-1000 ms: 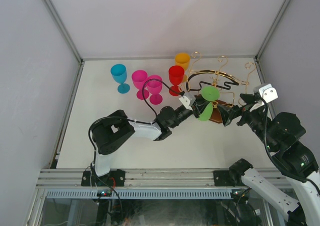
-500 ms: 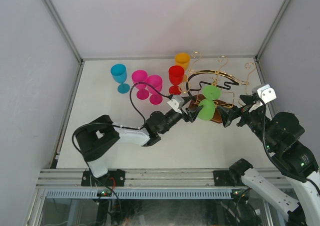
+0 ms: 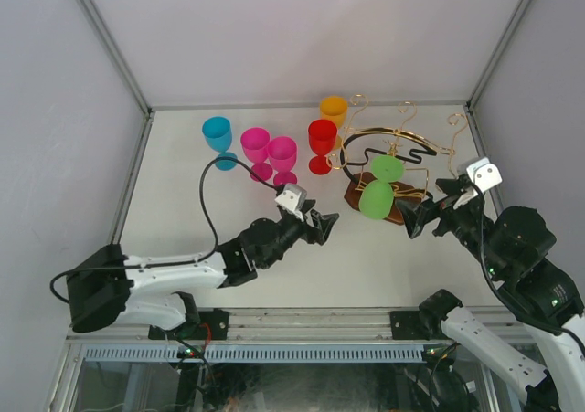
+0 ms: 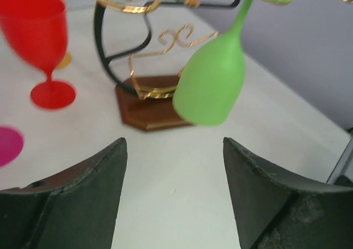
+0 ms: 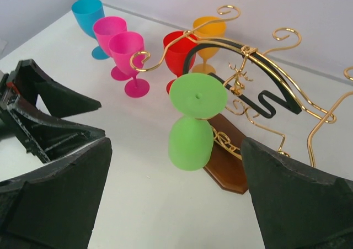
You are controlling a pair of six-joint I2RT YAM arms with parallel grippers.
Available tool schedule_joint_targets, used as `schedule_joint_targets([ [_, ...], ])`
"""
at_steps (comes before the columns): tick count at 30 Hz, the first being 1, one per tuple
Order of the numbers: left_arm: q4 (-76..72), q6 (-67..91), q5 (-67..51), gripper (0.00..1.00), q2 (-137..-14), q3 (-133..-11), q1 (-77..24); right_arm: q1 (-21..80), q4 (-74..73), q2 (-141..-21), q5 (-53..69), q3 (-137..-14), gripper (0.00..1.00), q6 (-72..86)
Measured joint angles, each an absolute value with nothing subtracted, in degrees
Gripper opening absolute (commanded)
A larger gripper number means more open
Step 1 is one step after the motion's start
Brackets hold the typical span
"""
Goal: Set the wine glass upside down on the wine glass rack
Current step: Turn the wine glass upside down at the wine rack.
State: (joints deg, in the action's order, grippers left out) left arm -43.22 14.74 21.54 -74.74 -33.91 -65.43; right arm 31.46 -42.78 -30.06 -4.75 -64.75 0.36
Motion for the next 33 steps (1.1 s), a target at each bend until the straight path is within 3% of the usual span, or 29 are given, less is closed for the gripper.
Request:
schedule_joint_targets([
  [4, -24.12, 19.81, 25.06, 0.76, -69.01, -36.18, -65.43, 31.46, -44.47, -29.8, -4.4, -64.75, 1.0, 0.4],
  [7, -12.29, 23.16, 27.59, 1.0, -65.78, -37.1, -65.43, 31.46, -44.75, -29.52, -4.14, -63.96, 1.0, 0.75],
  [17, 13.32, 28.6, 32.38, 1.0, -57.95, -41.3, -63.0, 31.46, -46.89, -29.23, -3.25, -62.39, 1.0, 2.92],
  [25, 24.16, 29.39, 31.05, 1.0, -57.25, -45.54, -54.35, 31.46, -48.03, -30.22, -3.4, -62.39, 1.0, 4.82],
  [33, 30.06, 28.97, 29.06, 1.0, -61.01, -51.68, -51.75, 31.46, -48.99, -31.05, -4.08, -62.37, 1.0, 6.42],
])
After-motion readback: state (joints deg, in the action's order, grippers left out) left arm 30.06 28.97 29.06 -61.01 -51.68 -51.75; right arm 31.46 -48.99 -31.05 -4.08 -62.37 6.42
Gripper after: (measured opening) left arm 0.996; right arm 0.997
